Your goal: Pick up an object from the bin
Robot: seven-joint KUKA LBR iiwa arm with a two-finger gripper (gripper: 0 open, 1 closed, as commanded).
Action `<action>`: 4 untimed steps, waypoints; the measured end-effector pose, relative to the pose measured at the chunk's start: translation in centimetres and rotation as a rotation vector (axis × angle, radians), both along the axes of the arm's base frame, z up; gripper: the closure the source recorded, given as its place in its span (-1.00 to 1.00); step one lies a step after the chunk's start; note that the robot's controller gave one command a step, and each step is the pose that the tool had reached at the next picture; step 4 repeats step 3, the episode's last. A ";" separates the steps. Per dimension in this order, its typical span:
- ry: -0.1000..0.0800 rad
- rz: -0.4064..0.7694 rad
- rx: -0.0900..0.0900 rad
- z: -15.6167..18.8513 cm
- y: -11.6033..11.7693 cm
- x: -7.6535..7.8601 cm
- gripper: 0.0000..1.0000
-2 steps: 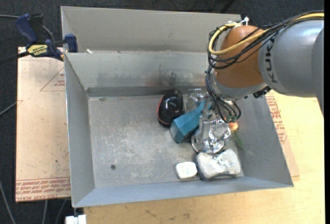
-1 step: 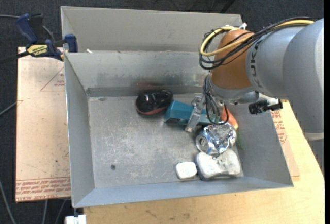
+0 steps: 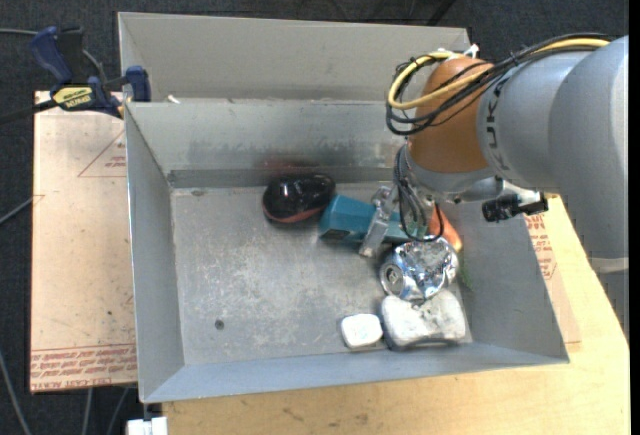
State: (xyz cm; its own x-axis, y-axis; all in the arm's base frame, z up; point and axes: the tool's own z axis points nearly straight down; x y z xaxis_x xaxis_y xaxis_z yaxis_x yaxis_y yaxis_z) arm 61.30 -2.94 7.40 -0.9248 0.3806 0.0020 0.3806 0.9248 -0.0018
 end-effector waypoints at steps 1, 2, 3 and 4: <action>0.004 -0.009 0.000 12.0 -1.1 0.1 1.00; 0.005 -0.009 0.000 12.0 -1.1 0.1 1.00; 0.017 -0.003 0.001 15.2 -1.4 -0.6 1.00; 0.017 -0.003 0.001 15.2 -1.4 -0.6 1.00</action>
Offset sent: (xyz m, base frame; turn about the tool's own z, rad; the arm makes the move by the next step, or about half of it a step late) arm 0.0000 0.0000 0.0000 0.0000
